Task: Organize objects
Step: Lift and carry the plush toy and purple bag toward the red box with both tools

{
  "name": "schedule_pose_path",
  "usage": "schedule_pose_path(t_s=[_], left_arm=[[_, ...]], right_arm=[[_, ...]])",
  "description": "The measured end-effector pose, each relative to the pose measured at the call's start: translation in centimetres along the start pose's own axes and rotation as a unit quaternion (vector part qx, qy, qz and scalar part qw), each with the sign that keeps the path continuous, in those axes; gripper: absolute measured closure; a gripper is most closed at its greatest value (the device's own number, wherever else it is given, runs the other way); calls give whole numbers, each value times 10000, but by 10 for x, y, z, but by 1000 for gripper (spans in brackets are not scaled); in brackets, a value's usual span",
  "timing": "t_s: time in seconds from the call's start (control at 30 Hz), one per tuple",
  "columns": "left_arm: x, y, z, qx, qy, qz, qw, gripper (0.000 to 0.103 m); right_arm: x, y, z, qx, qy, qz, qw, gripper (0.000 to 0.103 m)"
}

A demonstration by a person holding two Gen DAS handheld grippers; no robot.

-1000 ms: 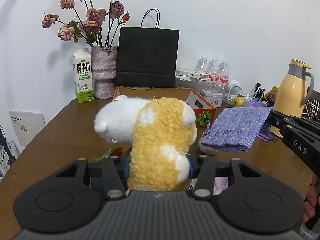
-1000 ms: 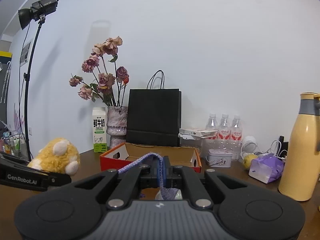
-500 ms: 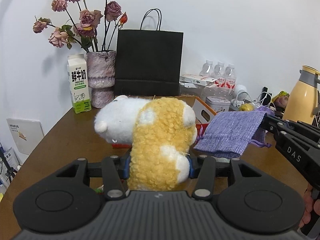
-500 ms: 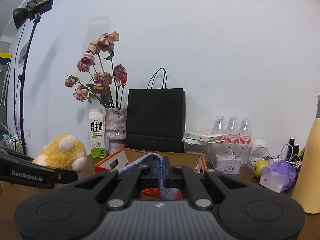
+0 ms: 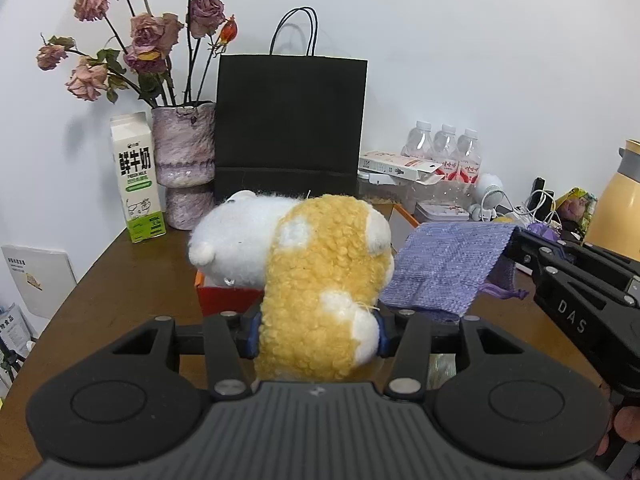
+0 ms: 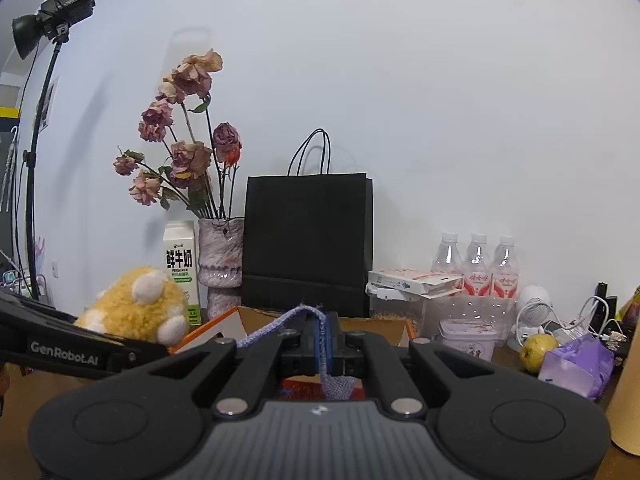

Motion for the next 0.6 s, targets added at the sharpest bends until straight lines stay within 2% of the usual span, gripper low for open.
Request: schedule_pose_path(t_s=[0.6], left_arm=[[1, 68, 45, -120, -81, 182, 9997, 53]], right_arm=[[23, 81, 22, -9, 356, 420, 9985, 101]])
Point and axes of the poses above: each gripper's, at about its wrist camera, not at the fingertips, and y roughly the way its jaws point, x to its right, z to its top, the point moved 3 cm from there along y, roughly the way its jaws point, and after that the axes turned 5 degrees about x, right-handed, at the moved point
